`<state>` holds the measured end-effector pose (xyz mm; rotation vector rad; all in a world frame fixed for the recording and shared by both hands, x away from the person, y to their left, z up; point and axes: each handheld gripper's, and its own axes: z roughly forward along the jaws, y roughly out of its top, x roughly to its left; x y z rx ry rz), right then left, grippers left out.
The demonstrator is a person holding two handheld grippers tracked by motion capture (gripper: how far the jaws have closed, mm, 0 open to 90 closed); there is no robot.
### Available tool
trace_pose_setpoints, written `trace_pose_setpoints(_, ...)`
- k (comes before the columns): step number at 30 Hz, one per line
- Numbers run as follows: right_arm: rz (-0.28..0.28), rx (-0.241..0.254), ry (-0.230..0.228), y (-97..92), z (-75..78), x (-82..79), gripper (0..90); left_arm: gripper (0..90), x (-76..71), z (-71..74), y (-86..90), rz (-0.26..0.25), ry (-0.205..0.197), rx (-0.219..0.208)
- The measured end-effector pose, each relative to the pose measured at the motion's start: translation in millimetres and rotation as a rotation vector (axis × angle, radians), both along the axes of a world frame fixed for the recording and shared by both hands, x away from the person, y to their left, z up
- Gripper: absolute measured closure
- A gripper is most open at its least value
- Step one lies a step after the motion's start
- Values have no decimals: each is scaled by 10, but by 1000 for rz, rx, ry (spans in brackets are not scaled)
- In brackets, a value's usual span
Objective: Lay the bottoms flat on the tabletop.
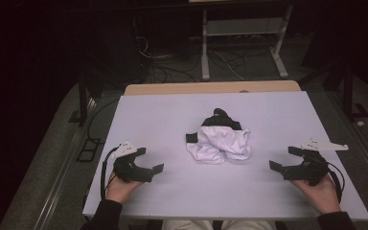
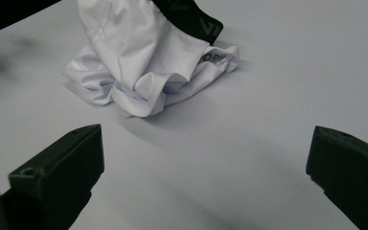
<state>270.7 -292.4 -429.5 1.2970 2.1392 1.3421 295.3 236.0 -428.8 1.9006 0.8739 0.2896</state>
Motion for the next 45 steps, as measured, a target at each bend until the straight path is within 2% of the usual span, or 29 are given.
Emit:
trace_pose_setpoints(20, 18, 2, -5, 14, 52, 16, 0, 0, 23, 13, 4, -3, -7, -3)
trace_pose_setpoints(21, 21, 16, -3, 25, 72, 21, 0, 0, 37, 24, 6, -6, -11, 10)
trace_pose_setpoints(26, 18, 1, -12, 37, 100, 40, 0, 0, 68, 46, 10, 2, -8, 5)
trace_pose_setpoints(32, 25, -17, -21, 56, 238, 127, 0, 0, 124, 146, -58, -9, -19, 18)
trace_pose_setpoints(36, 28, -27, -18, 66, 272, 187, 0, 0, 157, 174, -93, -15, -18, 22)
trace_pose_setpoints(39, 27, -32, -15, 66, 287, 233, 0, 0, 201, 184, -101, -16, -9, 37)
trace_pose_setpoints(45, 33, -46, -9, 73, 342, 324, 0, 0, 295, 200, -73, -3, 13, 25)
